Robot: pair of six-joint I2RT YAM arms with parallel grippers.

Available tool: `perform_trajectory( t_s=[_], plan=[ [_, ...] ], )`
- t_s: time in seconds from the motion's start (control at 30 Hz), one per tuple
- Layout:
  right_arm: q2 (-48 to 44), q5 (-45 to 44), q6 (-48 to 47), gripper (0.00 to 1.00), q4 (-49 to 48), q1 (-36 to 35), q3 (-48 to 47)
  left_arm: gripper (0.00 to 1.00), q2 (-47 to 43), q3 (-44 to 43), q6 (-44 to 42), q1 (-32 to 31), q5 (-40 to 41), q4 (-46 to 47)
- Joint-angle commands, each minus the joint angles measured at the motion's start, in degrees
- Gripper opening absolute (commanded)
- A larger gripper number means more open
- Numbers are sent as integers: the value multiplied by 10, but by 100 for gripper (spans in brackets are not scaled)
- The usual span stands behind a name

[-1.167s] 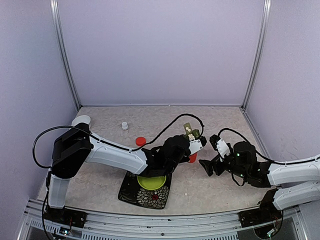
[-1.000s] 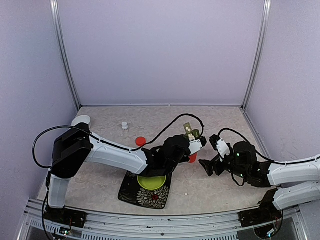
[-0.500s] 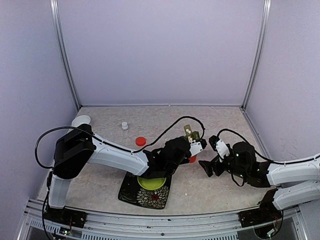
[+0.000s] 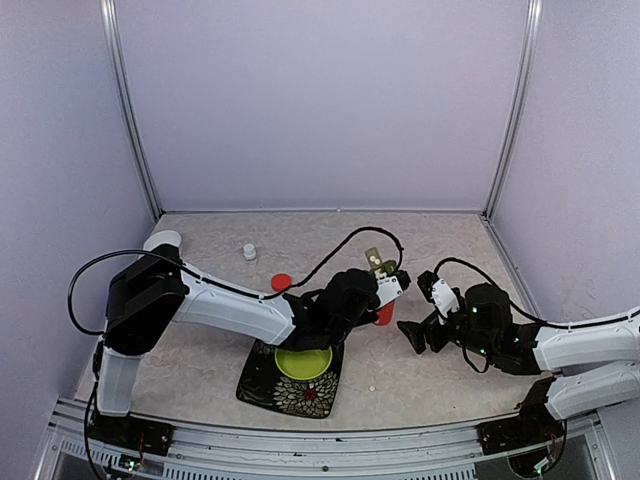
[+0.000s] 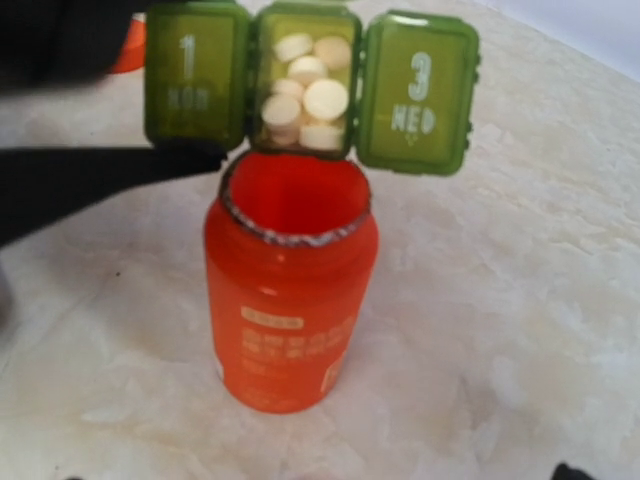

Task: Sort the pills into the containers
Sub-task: Pour the pill into the compartment of the pill container.

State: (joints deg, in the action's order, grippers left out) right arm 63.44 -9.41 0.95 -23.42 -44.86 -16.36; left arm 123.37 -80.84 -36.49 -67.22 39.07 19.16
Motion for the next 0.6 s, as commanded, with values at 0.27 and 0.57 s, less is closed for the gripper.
perform_trajectory(
  t_s=[0.27, 0.57],
  plan=[
    [-14, 4, 10, 100, 1, 2, -16, 29, -71, -26, 139, 46, -113, -86],
    [-45, -4, 104, 100, 148, 2, -99, 30, -105, -29, 272, 104, -246, -165]
  ],
)
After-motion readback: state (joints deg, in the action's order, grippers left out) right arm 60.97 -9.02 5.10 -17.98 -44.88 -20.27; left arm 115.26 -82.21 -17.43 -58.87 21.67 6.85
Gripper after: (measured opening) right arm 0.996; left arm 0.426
